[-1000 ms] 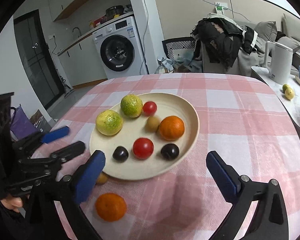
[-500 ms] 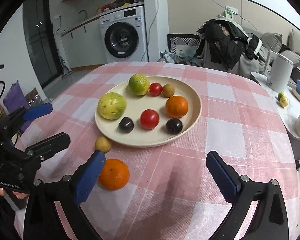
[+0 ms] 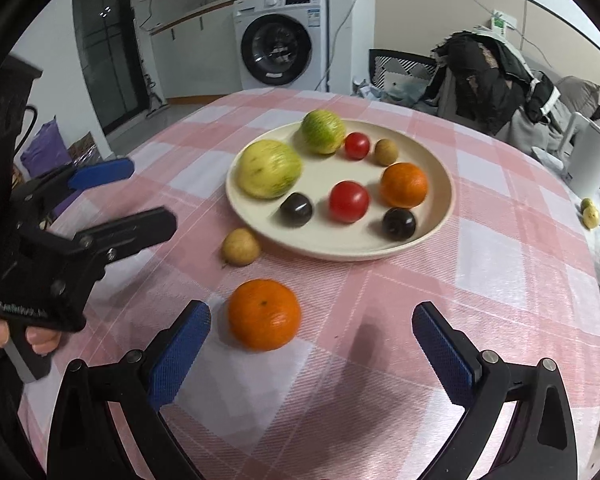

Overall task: Organize fruits
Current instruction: 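Withdraw both grippers and move the right gripper to the orange, then close right gripper on the orange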

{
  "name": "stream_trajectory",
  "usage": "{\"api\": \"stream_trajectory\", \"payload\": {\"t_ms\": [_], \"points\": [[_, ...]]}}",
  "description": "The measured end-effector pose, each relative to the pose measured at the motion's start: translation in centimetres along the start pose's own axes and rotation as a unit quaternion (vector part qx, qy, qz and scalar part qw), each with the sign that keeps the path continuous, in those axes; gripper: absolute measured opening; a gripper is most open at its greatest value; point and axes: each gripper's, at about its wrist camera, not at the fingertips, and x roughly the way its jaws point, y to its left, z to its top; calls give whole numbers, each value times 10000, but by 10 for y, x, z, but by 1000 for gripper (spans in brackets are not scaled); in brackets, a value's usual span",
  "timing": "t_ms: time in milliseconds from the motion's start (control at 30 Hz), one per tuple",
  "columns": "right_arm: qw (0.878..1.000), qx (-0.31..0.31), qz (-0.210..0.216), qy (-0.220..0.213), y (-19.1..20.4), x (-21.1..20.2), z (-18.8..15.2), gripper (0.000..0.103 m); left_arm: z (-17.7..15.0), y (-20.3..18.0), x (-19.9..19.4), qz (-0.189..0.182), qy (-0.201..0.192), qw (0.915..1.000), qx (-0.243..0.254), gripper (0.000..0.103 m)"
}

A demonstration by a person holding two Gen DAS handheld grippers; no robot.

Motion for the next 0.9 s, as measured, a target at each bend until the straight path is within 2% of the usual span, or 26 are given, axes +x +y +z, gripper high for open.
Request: {"api": "stream_trajectory", "payload": {"t_ms": [233,300,400,433,467,533,667,800,900], "points": [[9996,-69,166,227,6,9,-6,102,-1,0,4,25,33,10000,21,99],[9992,-33,342,222,6,8,-6,101,-1,0,5,41,46,10000,51,99],[9985,-61,483,231,8,8,-6,89,-2,0,6,23,67,9999,76,99],[9984,-80,506,234,9,8,-7,78,-3,-1,7,21,73,9999,85,99],[9981,-102,554,244,10,8,-7,74,-3,-2,7,32,76,9999,99,99],[9975,-159,636,254,14,8,-7,73,-4,-2,8,69,87,9999,128,99],[9970,-197,702,244,16,8,-7,60,-5,-3,9,57,103,9998,160,99],[9967,-94,791,167,13,5,-7,56,-5,-3,10,53,114,9998,159,99],[9969,-39,781,117,11,4,-7,49,-5,-3,11,58,126,9998,140,99]]}}
